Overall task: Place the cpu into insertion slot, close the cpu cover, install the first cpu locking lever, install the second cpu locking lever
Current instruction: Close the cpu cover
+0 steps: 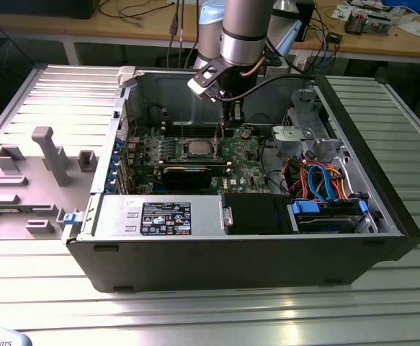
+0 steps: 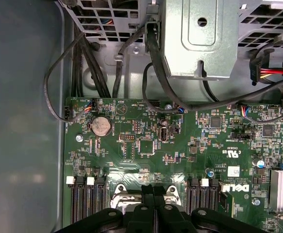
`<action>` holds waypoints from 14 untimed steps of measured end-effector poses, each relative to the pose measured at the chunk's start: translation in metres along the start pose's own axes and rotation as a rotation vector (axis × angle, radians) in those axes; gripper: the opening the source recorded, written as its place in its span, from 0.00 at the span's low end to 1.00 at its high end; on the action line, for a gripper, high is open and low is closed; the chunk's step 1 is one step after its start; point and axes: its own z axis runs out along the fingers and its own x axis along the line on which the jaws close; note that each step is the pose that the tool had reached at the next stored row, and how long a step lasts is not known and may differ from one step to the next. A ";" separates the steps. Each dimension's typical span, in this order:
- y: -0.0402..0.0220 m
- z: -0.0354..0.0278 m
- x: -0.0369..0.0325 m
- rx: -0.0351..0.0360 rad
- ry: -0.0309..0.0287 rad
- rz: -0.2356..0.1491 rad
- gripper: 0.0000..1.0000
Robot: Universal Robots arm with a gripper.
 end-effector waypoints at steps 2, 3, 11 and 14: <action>-0.0007 0.0000 0.0000 0.0000 0.0000 0.000 0.11; -0.0011 0.0000 0.0000 0.0000 0.0000 0.000 0.11; -0.0045 0.0000 0.0002 0.0000 0.0000 0.000 0.11; -0.0062 0.0000 0.0002 0.0000 -0.0001 0.000 0.11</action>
